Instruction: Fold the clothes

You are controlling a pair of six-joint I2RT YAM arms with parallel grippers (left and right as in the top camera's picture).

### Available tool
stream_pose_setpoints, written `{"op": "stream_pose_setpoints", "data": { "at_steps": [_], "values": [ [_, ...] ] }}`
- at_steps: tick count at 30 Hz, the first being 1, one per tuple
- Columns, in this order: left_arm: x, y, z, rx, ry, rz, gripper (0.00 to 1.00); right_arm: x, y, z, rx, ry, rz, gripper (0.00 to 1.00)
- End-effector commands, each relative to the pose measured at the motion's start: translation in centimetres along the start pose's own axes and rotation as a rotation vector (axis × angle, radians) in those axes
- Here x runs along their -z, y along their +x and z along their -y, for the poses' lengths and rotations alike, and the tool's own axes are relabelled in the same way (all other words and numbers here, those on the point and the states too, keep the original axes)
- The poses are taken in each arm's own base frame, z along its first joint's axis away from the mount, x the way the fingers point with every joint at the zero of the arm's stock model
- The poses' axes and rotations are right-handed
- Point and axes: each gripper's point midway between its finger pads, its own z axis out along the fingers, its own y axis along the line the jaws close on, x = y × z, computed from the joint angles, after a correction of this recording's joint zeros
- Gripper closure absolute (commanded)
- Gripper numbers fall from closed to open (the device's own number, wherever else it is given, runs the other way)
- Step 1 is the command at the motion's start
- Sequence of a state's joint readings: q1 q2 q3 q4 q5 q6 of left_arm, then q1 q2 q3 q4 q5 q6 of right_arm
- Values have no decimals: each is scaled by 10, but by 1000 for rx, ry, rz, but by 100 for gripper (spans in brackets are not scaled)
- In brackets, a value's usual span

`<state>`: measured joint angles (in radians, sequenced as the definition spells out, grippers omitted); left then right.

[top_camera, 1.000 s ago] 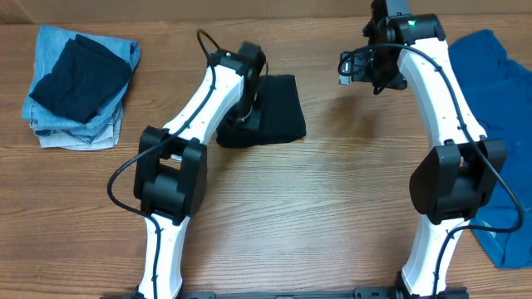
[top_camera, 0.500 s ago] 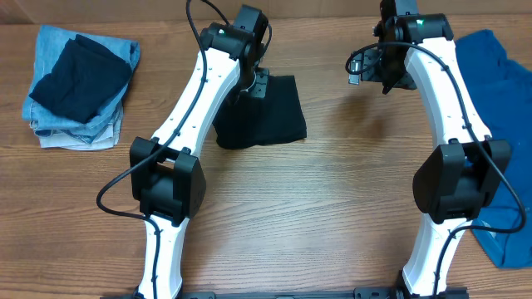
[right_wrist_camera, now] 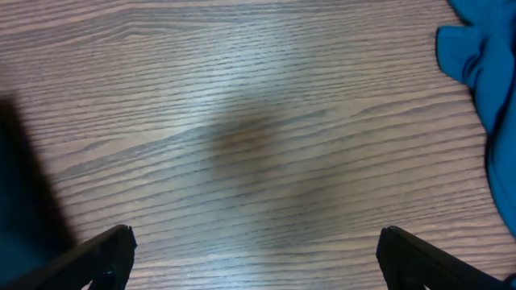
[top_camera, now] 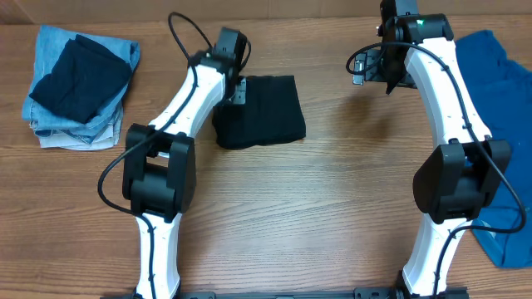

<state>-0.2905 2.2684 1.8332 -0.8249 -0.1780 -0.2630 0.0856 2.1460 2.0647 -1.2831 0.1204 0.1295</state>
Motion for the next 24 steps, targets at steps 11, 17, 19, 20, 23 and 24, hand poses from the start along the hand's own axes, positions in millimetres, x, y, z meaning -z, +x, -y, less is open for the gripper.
{"op": "stream_pose_setpoints", "data": {
  "at_steps": [11,17,19,20,23,24],
  "values": [
    [110,-66,66,-90,181,246,92,19,-8,4,-3,4,54,0],
    [32,-29,95,-134,168,108,87,19,-9,4,-4,4,54,0],
    [-15,-10,100,-141,153,33,84,19,-9,4,-4,4,54,0],
    [-43,5,101,-140,140,-14,86,19,-9,4,-4,4,54,0],
    [-61,15,101,-138,137,-50,96,19,-8,4,-3,4,54,0],
    [-51,5,103,-138,146,-23,96,19,-9,4,-4,4,54,0]
  ]
}}
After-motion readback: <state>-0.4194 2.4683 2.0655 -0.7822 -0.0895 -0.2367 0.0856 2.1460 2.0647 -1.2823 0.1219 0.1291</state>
